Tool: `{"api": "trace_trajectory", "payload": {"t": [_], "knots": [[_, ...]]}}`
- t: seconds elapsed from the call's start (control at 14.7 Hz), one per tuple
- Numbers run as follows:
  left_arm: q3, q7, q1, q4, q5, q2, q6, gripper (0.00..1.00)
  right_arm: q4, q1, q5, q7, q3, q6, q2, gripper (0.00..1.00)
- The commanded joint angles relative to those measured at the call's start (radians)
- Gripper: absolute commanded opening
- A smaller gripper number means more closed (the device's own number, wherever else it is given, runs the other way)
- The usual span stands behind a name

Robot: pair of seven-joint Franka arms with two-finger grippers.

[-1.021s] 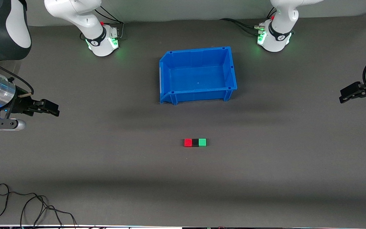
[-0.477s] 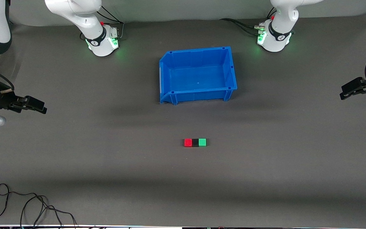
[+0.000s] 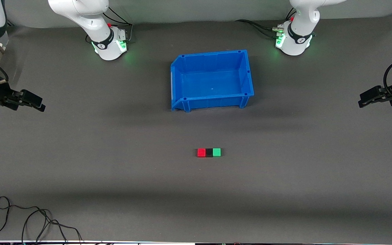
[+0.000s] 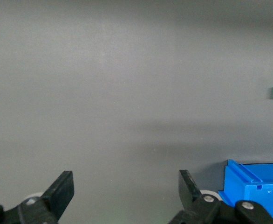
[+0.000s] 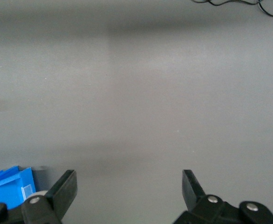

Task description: Attach green and red cubes to black cube

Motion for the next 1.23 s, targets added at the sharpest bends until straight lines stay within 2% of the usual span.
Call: {"api": "trace_trajectory", "payload": {"t": [0.0, 1.16], "knots": [[0.0, -0.024, -0.003, -0.033, -0.009, -0.031, 0.013, 1.0, -0.039, -0.023, -0.005, 0.001, 0.024, 0.016, -0.029, 1.0], [0.002, -0.014, 0.005, -0.048, -0.012, -0.029, -0.007, 1.0, -0.023, -0.023, -0.002, 0.004, 0.024, 0.011, -0.018, 1.0]]}}
